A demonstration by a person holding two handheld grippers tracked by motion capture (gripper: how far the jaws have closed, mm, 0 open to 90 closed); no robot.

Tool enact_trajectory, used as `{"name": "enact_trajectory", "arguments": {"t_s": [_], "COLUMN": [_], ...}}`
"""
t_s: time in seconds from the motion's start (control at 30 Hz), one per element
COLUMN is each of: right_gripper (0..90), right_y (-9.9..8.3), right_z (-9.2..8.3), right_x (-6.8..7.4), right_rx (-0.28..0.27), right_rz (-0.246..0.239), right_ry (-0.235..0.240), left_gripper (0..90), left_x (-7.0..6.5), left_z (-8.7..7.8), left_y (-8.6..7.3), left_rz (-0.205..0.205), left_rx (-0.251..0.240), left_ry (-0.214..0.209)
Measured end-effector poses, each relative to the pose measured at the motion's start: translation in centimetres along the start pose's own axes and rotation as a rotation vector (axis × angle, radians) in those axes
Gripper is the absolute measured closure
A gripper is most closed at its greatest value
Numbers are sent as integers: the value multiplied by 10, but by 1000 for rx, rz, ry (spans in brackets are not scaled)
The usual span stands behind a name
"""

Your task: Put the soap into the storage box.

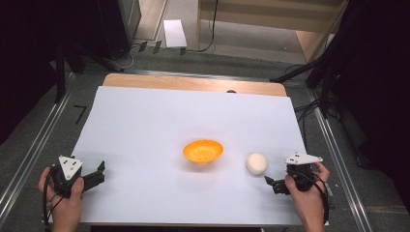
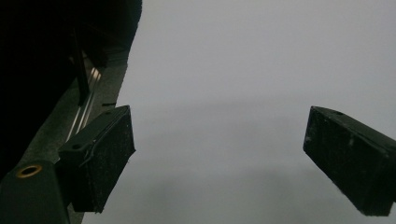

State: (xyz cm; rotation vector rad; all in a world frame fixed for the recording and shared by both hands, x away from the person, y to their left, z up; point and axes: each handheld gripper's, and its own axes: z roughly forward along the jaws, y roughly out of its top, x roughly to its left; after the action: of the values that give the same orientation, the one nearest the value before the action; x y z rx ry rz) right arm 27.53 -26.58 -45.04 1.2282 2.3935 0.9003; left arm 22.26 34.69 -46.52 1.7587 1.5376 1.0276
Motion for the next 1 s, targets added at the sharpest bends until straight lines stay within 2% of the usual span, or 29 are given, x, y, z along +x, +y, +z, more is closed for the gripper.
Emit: {"name": "enact_trajectory", "arguments": {"t_s": [0.13,0.27,0.53,0.57,0.67,0.87,1.0], "right_gripper": [0,0,0,0,5,77,135], "right_y": [10,18,28,29,32,36,39], "right_z": [10,19,32,33,36,40,44], "right_x": [4,8,9,9,10,10,9], "right_rx": [52,74,107,105,118,121,129], "right_rz": [-31,-42,-6,-13,2,28,45], "right_ry": [3,20,61,64,54,36,66], "left_gripper": [94,94,94,94,94,94,94], "left_x": [0,0,0,0,0,0,0], "left_z": [0,0,0,0,0,0,0], "left_y": [0,0,0,0,0,0,0], "left_rz": [0,0,-1,-1,-1,-1,-2], "left_rx": [1,0,1,1,1,2,3], "left_ry": [-1,0,-4,-4,-3,-3,-4]}}
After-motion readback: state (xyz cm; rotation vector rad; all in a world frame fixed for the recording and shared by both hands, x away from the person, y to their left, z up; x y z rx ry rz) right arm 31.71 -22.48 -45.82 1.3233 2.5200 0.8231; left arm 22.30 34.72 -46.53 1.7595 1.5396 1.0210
